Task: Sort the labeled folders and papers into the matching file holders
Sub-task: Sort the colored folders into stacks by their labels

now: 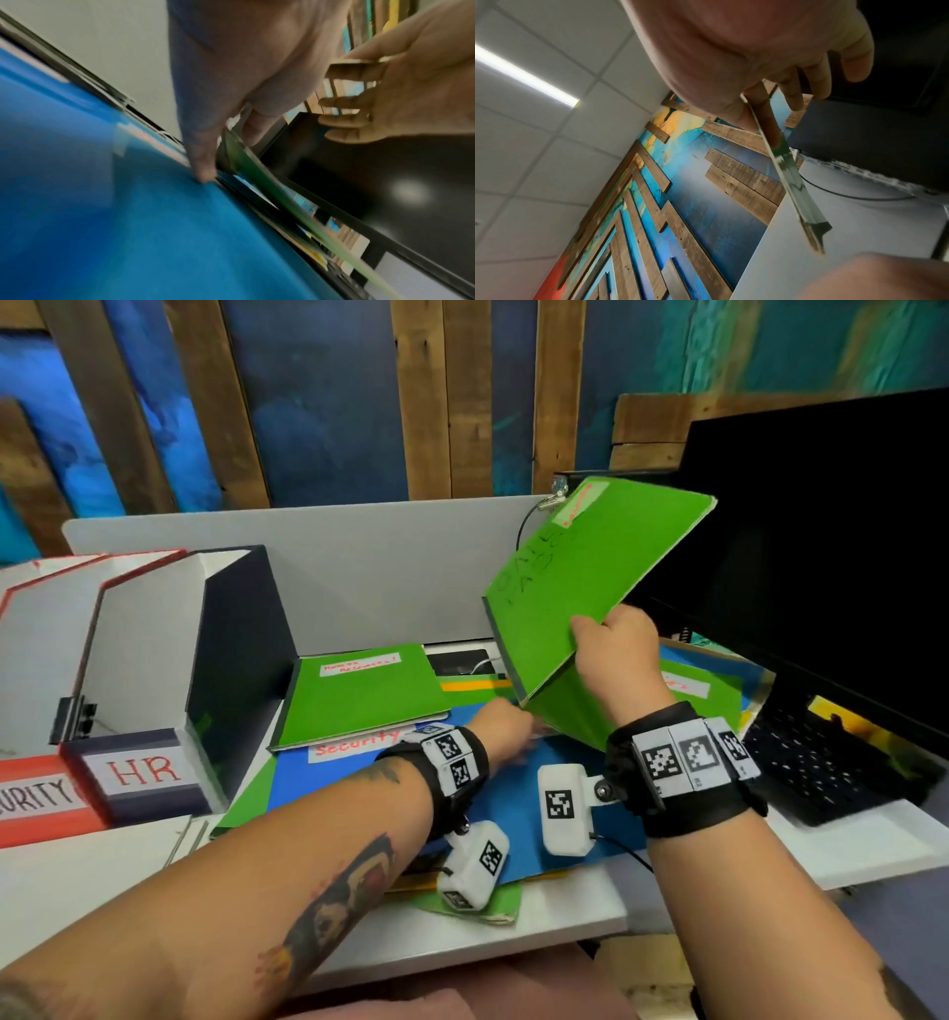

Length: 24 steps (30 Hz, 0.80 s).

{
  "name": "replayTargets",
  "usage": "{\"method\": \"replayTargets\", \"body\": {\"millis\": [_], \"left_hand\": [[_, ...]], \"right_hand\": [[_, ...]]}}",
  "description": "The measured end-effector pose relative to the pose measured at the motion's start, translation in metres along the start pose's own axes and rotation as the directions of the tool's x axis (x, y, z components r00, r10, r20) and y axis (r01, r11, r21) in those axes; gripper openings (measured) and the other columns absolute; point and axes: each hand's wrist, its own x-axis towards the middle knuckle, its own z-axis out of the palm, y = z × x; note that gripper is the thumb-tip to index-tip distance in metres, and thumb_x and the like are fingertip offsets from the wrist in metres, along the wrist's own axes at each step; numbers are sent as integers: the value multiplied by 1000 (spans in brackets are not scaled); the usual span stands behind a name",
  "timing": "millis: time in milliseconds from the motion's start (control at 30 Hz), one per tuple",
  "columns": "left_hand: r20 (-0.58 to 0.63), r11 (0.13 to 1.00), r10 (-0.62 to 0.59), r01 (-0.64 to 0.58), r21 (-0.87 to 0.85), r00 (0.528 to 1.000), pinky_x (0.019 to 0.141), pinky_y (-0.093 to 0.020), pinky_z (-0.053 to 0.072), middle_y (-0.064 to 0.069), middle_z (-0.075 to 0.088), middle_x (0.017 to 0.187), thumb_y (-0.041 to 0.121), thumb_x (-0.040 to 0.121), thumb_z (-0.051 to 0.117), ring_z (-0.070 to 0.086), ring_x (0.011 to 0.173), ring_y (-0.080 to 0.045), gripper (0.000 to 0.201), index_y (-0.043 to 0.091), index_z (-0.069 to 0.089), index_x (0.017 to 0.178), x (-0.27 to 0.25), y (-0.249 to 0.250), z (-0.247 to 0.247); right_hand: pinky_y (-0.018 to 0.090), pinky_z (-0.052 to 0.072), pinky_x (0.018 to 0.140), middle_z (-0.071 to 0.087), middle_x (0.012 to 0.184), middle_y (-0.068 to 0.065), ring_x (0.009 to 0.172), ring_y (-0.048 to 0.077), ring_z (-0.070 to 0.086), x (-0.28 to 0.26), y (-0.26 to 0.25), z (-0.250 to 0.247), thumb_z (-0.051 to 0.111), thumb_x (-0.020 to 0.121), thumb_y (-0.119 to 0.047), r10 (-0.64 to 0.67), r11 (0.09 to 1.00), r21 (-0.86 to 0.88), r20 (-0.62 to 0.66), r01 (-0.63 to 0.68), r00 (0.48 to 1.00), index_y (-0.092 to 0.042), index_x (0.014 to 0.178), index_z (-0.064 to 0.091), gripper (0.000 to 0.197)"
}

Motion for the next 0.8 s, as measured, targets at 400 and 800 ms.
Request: {"method": "replayTargets", "body": {"millis": [400, 800], "left_hand": [[-422, 508, -135, 428, 747, 896, 110, -33, 41, -3, 62, 134, 58, 84, 70, 56, 127, -26, 58, 17, 63, 126, -33, -27, -150], [-511, 915, -199, 345, 209, 836, 94, -50, 56, -22, 69, 117, 15, 74, 88, 68, 106, -36, 62, -12, 61, 122, -69, -48, -208]], "right_hand": [[32, 37, 60, 43, 71, 4, 67, 21, 42, -32, -9, 38, 64, 96, -15, 247, 889, 322, 264, -326, 933, -12, 73, 43, 32], [31, 47, 62, 53, 96, 11, 88, 24, 52, -97, -13, 125, 73, 92, -25, 277, 773, 307, 625, -556, 730, -12, 99, 55, 23]]}}
